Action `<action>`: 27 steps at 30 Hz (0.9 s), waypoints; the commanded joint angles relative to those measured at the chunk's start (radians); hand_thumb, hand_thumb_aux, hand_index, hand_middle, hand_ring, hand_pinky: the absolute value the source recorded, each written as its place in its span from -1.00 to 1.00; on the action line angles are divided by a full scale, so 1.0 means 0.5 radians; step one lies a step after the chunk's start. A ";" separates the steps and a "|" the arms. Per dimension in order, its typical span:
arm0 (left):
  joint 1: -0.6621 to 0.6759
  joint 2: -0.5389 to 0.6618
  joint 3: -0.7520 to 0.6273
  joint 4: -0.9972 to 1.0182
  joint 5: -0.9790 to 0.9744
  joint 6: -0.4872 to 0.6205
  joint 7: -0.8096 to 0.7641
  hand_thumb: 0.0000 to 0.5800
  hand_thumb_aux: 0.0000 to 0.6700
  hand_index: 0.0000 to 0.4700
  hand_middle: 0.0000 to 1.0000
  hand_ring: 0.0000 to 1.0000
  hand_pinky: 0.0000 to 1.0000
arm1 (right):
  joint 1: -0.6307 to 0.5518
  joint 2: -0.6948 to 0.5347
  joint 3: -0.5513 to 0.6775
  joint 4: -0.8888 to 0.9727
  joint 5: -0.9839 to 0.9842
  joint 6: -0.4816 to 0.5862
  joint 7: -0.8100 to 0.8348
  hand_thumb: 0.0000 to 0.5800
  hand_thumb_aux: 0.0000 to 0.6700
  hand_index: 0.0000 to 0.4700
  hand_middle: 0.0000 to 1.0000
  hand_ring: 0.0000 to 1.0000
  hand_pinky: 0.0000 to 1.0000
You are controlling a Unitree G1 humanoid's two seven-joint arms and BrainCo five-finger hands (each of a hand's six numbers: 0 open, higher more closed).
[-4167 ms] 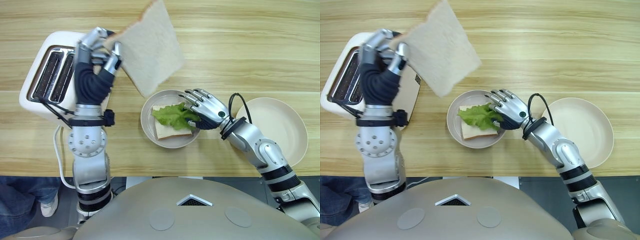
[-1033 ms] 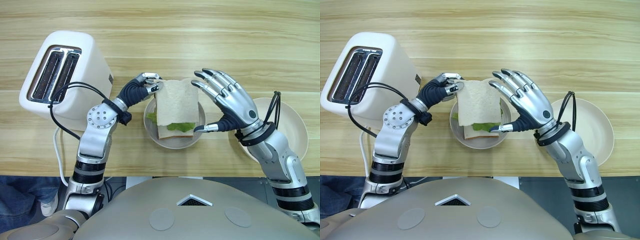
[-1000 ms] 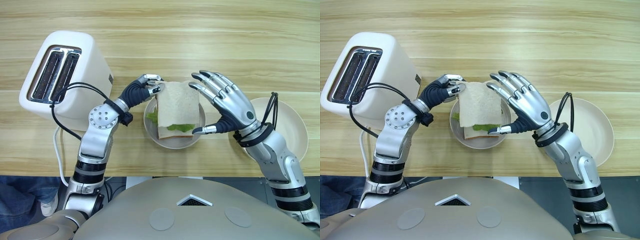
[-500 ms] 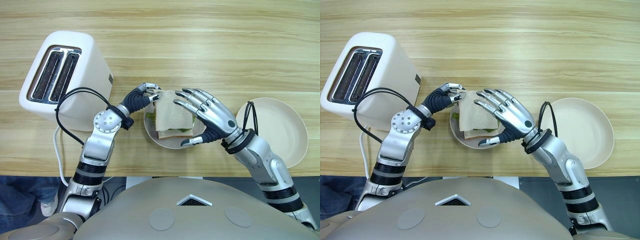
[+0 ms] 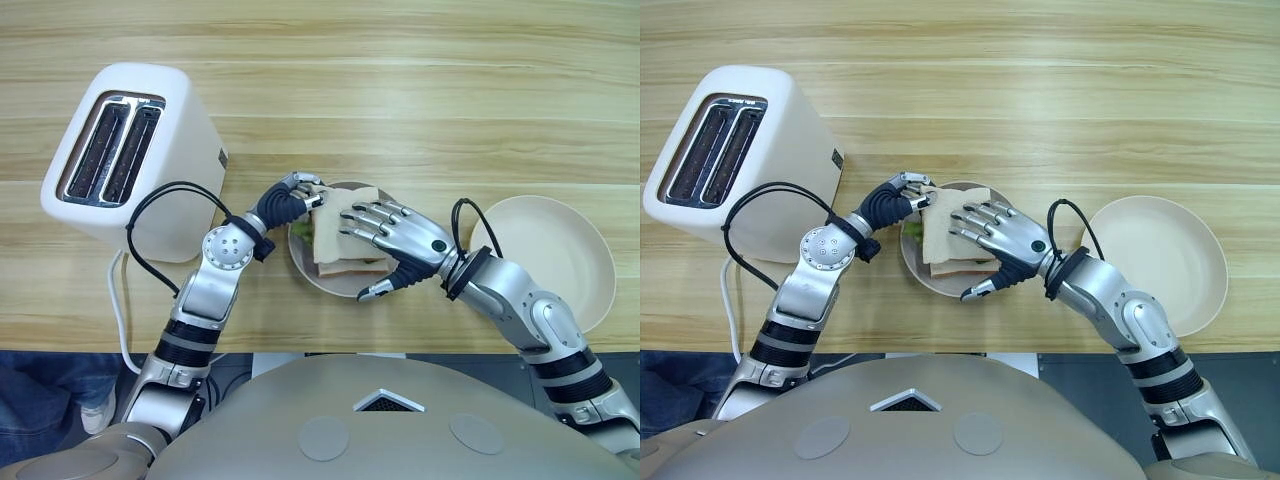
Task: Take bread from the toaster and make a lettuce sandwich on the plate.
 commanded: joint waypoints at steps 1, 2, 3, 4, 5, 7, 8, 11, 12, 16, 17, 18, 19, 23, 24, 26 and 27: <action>-0.041 0.067 0.011 0.010 0.320 -0.095 0.275 -1.00 -1.00 -1.00 1.00 1.00 1.00 | 0.034 -0.146 0.100 0.193 -0.089 0.033 0.272 -1.00 -1.00 -1.00 -1.00 -1.00 -1.00; -0.058 0.064 0.045 -0.036 0.393 -0.130 0.364 -1.00 -1.00 -1.00 1.00 1.00 1.00 | 0.033 -0.155 0.115 0.198 -0.080 0.030 0.281 -1.00 -1.00 -1.00 -1.00 -1.00 -1.00; -0.074 0.082 0.064 -0.090 0.514 -0.159 0.468 -1.00 -1.00 -1.00 0.07 0.07 0.07 | 0.034 -0.160 0.126 0.201 -0.076 0.031 0.284 -1.00 -1.00 -1.00 -1.00 -1.00 -1.00; -0.082 0.086 0.090 -0.137 0.597 -0.190 0.560 -1.00 -1.00 -1.00 -0.82 -0.82 -0.82 | 0.035 -0.164 0.133 0.201 -0.070 0.032 0.284 -1.00 -1.00 -1.00 -1.00 -1.00 -1.00; -0.089 0.099 0.114 -0.194 0.719 -0.215 0.674 -1.00 -1.00 -1.00 -1.00 -1.00 -1.00 | 0.037 -0.164 0.139 0.202 -0.066 0.036 0.281 -1.00 -1.00 -1.00 -1.00 -1.00 -1.00; -0.088 0.099 0.161 -0.273 0.871 -0.250 0.835 -1.00 -1.00 -1.00 -1.00 -1.00 -1.00 | 0.038 -0.167 0.149 0.215 -0.059 0.041 0.276 -1.00 -1.00 -1.00 -1.00 -1.00 -1.00; -0.086 0.101 0.178 -0.306 0.951 -0.268 0.909 -1.00 -1.00 -1.00 -1.00 -1.00 -1.00 | 0.036 -0.169 0.155 0.222 -0.057 0.043 0.275 -1.00 -1.00 -1.00 -1.00 -1.00 -1.00; -0.064 0.066 0.231 -0.393 1.043 -0.333 1.056 -1.00 -1.00 -1.00 -1.00 -1.00 -1.00 | 0.015 -0.134 0.139 0.223 -0.016 0.062 0.220 -1.00 -1.00 -1.00 -1.00 -1.00 -1.00; -0.048 0.049 0.240 -0.428 1.039 -0.361 1.081 -1.00 -1.00 -1.00 -1.00 -1.00 -1.00 | 0.002 -0.106 0.115 0.208 0.018 0.074 0.183 -1.00 -1.00 -1.00 -1.00 -1.00 -1.00; 0.080 -0.040 0.228 -0.522 0.791 -0.499 1.020 -1.00 -1.00 -1.00 -1.00 -1.00 -1.00 | -0.037 -0.055 -0.063 -0.019 0.225 0.130 0.133 -1.00 -1.00 -1.00 -1.00 -1.00 -1.00; 0.127 -0.050 0.221 -0.530 0.706 -0.548 0.986 -1.00 -1.00 -1.00 -1.00 -1.00 -1.00 | -0.045 -0.060 -0.122 -0.085 0.275 0.149 0.143 -1.00 -1.00 -1.00 -1.00 -1.00 -1.00; 0.177 -0.057 0.224 -0.533 0.624 -0.594 0.960 -1.00 -1.00 -1.00 -1.00 -1.00 -1.00 | -0.052 -0.062 -0.178 -0.144 0.331 0.172 0.163 -1.00 -1.00 -1.00 -1.00 -1.00 -1.00; 0.232 -0.059 0.228 -0.531 0.533 -0.639 0.918 -1.00 -1.00 -1.00 -1.00 -1.00 -1.00 | -0.061 -0.064 -0.233 -0.197 0.383 0.190 0.177 -1.00 -1.00 -1.00 -1.00 -1.00 -1.00; 0.408 -0.034 0.251 -0.576 0.280 -0.783 0.768 -1.00 -1.00 -1.00 1.00 1.00 1.00 | -0.071 -0.052 -0.383 -0.251 0.723 0.214 0.249 -1.00 -1.00 -1.00 -1.00 -1.00 -1.00; 0.440 -0.020 0.242 -0.594 0.233 -0.804 0.714 -0.76 -0.87 -0.87 1.00 1.00 1.00 | -0.063 -0.061 -0.411 -0.236 0.839 0.214 0.286 -1.00 -1.00 -1.00 -1.00 -1.00 -1.00; 0.518 0.017 0.197 -0.639 0.118 -0.824 0.571 0.99 0.89 0.89 1.00 1.00 1.00 | -0.024 -0.110 -0.447 -0.203 1.211 0.183 0.437 -1.00 -1.00 -1.00 -0.97 -0.97 -0.97; 0.556 0.030 0.175 -0.658 0.054 -0.827 0.505 1.00 1.00 1.00 1.00 1.00 1.00 | 0.012 -0.127 -0.453 -0.196 1.439 0.188 0.539 0.48 -0.02 -0.02 -0.82 -0.82 -0.82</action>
